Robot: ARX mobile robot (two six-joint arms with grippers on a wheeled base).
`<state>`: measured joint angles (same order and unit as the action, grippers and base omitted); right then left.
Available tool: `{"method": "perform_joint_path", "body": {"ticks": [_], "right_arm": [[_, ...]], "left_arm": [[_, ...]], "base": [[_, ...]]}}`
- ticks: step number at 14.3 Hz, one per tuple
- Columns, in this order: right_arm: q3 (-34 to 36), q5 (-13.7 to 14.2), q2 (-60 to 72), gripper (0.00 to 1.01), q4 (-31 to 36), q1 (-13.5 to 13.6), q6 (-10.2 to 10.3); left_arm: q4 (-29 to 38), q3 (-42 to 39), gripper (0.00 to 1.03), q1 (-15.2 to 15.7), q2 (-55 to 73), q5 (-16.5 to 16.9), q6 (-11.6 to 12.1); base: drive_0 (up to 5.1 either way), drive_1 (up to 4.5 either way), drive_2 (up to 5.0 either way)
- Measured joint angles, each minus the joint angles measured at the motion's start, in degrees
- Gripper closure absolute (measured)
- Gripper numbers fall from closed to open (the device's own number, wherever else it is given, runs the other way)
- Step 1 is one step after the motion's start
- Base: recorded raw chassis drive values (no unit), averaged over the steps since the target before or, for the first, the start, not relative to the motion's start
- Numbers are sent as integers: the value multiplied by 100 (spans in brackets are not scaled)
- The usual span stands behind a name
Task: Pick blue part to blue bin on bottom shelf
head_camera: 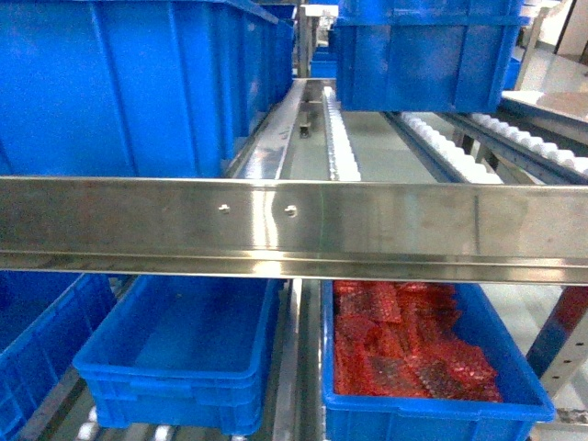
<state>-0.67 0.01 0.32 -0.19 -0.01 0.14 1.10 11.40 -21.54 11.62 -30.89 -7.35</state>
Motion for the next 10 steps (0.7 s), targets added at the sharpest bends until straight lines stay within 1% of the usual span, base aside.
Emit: {"method": "perform_joint_path", "body": {"ticks": [2, 10], "right_arm": [[0, -24, 0, 3, 20, 0, 2], [0, -13, 0, 3, -9, 0, 0]], "left_arm": [[-9, 0, 60, 0, -2, -46, -2], [-7, 0, 60, 0, 0, -2, 0]], "base": [[0, 0, 0], [0, 0, 0]]}}
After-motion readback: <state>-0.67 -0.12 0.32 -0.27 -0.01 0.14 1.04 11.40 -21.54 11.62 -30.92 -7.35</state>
